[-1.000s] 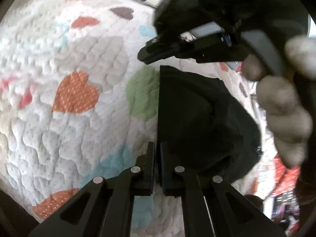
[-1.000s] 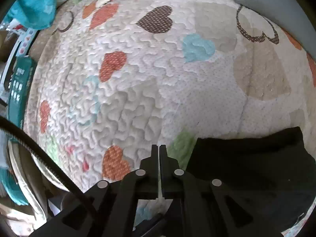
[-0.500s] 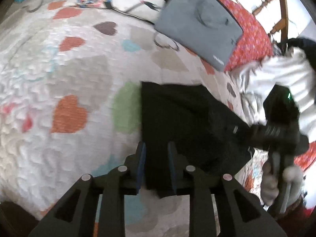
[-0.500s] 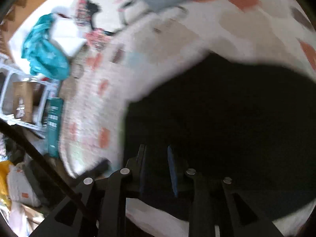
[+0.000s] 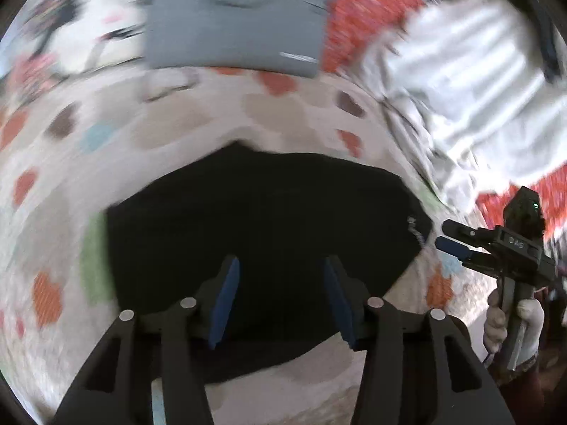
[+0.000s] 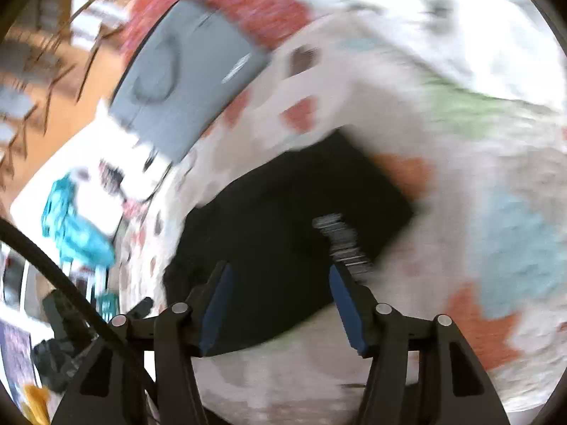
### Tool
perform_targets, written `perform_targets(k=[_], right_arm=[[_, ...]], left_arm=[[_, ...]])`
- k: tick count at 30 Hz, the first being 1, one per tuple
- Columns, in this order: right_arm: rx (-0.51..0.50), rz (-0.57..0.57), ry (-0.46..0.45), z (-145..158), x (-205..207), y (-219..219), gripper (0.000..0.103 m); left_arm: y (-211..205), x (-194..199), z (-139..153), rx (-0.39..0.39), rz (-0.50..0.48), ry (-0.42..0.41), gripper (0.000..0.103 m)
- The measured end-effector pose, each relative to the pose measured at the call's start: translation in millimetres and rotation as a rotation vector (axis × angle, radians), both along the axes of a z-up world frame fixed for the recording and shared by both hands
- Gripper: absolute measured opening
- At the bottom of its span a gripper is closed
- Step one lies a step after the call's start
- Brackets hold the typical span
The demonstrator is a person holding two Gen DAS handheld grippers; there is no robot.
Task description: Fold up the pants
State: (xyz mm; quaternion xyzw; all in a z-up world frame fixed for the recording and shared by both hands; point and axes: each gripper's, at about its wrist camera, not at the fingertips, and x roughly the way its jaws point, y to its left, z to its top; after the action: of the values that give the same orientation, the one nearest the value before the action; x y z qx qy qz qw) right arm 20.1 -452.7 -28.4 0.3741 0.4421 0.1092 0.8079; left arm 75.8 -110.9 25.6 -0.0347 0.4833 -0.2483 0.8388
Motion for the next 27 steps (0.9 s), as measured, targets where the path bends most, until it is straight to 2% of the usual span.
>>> perform_targets(k=[2, 4, 7, 10, 14, 16, 21, 24, 25, 26, 27], right_arm=[[0.012, -0.056, 0.042, -14.3, -6.2, -26.1, 0.064], [0.074, -0.089, 0.059, -29.3, -8.4, -43.6, 0.065], [0.152, -0.075, 0.081, -47.4, 3.2, -49.5, 0.065], [0.168, -0.05, 0.093, -60.4, 16.0, -49.0, 0.065], [0.196, -0.02, 0.071, -67.1, 31.4, -44.4, 0.066], [0.197, -0.013, 0.061, -68.3, 36.0, -41.5, 0.071], [0.196, -0.011, 0.02, -67.0, 39.4, -37.2, 0.073], [0.154, -0.005, -0.006, -62.9, 40.8, -29.4, 0.072], [0.13, 0.0, -0.013, -60.4, 41.7, -25.5, 0.06], [0.116, 0.008, -0.024, -58.6, 42.2, -22.2, 0.049], [0.118, 0.021, -0.031, -57.6, 42.8, -18.9, 0.03]], left_arm=[[-42.8, 14.9, 3.2, 0.026, -0.08, 0.005, 0.051], [-81.4, 29.0, 4.3, 0.042, -0.149, 0.01, 0.051], [-135.2, 51.2, 0.7, 0.066, -0.224, 0.015, 0.051], [-180.2, 79.2, -11.8, 0.087, -0.255, 0.061, 0.051], [-226.4, 108.7, -35.0, 0.135, -0.282, 0.114, 0.051], [-245.2, 119.2, -48.2, 0.175, -0.298, 0.122, 0.051], [-280.7, 130.7, -77.5, 0.246, -0.363, 0.156, 0.051], [-295.2, 122.6, -87.5, 0.331, -0.409, 0.119, 0.053], [-298.9, 117.2, -86.6, 0.361, -0.431, 0.09, 0.049], [-300.4, 111.1, -83.3, 0.362, -0.458, 0.077, 0.035], [-299.9, 107.4, -79.7, 0.353, -0.474, 0.076, 0.02]])
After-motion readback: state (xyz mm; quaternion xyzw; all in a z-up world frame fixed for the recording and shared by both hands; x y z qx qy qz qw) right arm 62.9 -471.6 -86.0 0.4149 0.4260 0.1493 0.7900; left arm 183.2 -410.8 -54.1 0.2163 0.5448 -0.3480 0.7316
